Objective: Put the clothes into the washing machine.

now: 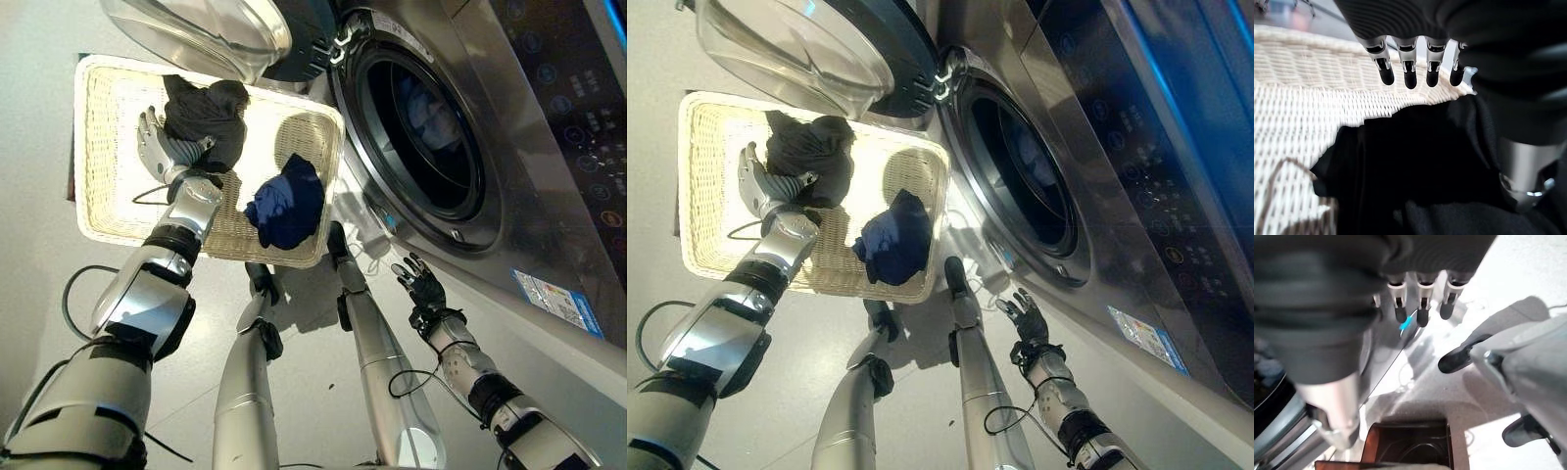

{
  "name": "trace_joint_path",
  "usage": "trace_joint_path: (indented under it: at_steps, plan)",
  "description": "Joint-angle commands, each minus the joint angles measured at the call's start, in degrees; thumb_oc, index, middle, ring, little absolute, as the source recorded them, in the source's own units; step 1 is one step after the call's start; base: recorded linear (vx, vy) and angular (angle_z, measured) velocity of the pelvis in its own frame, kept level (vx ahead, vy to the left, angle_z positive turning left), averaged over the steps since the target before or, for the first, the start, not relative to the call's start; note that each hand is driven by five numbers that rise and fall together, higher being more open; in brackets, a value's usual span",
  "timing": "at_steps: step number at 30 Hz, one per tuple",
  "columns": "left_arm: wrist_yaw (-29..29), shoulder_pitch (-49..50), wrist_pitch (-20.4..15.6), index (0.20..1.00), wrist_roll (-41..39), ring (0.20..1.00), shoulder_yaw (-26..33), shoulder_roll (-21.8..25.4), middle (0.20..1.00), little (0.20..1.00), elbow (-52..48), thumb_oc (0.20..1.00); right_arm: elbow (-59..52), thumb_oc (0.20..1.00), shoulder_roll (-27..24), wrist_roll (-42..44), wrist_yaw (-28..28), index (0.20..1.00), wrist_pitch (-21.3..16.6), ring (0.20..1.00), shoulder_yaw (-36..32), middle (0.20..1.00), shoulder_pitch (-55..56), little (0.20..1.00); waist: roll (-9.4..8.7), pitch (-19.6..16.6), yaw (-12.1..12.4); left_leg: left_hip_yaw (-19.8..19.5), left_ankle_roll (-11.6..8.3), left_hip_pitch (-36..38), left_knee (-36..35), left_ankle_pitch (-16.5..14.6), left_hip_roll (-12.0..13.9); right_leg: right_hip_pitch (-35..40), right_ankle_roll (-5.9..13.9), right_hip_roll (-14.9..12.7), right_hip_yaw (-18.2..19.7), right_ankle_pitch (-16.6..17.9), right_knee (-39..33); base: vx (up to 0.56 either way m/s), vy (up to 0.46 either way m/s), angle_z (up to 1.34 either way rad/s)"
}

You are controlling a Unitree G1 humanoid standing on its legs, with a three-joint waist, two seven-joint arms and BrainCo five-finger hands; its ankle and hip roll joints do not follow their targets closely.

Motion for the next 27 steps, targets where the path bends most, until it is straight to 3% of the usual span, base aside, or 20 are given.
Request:
trace_joint_path:
  at_steps: [1,3,11,12,13,15,21,27]
  plan:
    - [-1.19,-2.71,-1.53,1.0,-2.81,1.0,0.51,3.45,1.0,1.0,3.82,1.0,-4.69,1.0,-0.87,1.15,1.11,1.0,-1.19,1.0,0.71,1.0,3.53,1.0,-2.58,-0.64,-0.57,2.51,-0.02,-1.08,10.27,-9.96,-3.79,-2.2,0.92,5.32,1.95,-2.23,0.78,0.03,-0.019,0.0]
    - [-2.84,-3.51,-1.66,1.0,-3.22,1.0,0.2,3.63,1.0,1.0,4.64,1.0,-5.07,1.0,-1.0,1.31,1.23,1.0,-1.35,1.0,0.88,1.0,3.64,1.0,-2.8,-0.64,-0.82,2.43,-0.04,-1.68,10.86,-10.28,-3.68,-2.75,0.91,5.34,2.07,-2.2,0.95,0.0,0.0,0.0]
    - [-10.94,-7.35,3.81,1.0,-5.42,1.0,-3.39,2.86,1.0,1.0,11.27,1.0,-7.04,1.0,-0.98,3.2,0.56,1.0,-0.85,1.0,1.91,1.0,2.28,1.0,-4.0,-0.64,-2.06,1.83,-0.04,-5.45,13.28,-11.29,-3.36,-6.16,0.54,5.73,2.5,-2.05,1.96,0.01,-0.017,-0.01]
    - [-11.54,-7.48,4.23,0.95,-5.19,0.95,-3.8,2.84,0.95,0.95,11.79,0.95,-7.15,1.0,-1.04,3.36,0.46,1.0,-0.79,1.0,1.98,1.0,2.11,1.0,-4.04,-0.64,-2.14,1.81,-0.05,-5.65,13.3,-11.27,-3.35,-6.35,0.51,5.77,2.52,-2.0,1.95,0.0,0.0,0.0]
    - [-13.09,-7.69,4.89,0.413,-3.98,0.413,-4.76,2.82,0.413,0.413,12.88,0.413,-7.16,1.0,-1.11,3.68,0.46,1.0,-0.75,1.0,2.01,1.0,1.87,1.0,-4.1,-0.64,-2.3,1.74,-0.06,-6.11,13.42,-11.26,-3.34,-6.78,0.44,5.83,2.63,-1.89,1.93,0.0,0.0,0.0]
    - [-14.43,-7.91,5.78,0.2,-2.83,0.2,-5.69,2.89,0.2,0.2,13.32,0.2,-7.1,1.0,-1.22,4.0,0.55,1.0,-0.72,1.0,2.03,1.0,1.77,1.0,-4.15,-0.64,-2.32,1.66,-0.18,-6.44,13.47,-11.15,-3.3,-7.03,0.48,5.83,2.62,-1.77,1.93,0.0,0.0,0.0]
    - [-17.25,-8.08,5.84,0.2,-2.15,0.2,-8.87,2.68,0.2,0.2,12.96,0.2,-7.97,1.0,-1.87,3.51,0.87,1.0,-0.33,1.0,2.62,1.0,1.72,1.0,-4.11,-0.64,-2.54,1.63,-0.47,-6.62,12.44,-10.37,-3.3,-7.32,0.42,5.93,2.71,-1.59,1.55,0.0,0.0,0.0]
    - [-15.01,-5.35,1.06,0.2,-3.22,0.2,-8.09,2.22,0.2,0.2,6.86,0.2,-10.78,1.0,-2.46,0.62,1.35,1.0,-1.5,1.0,2.92,1.0,2.96,1.0,-3.15,-0.64,-1.71,1.44,-0.98,-3.6,8.57,-8.18,-3.68,-4.59,0.3,5.95,2.19,-1.61,-0.17,-0.05,0.002,-0.01]
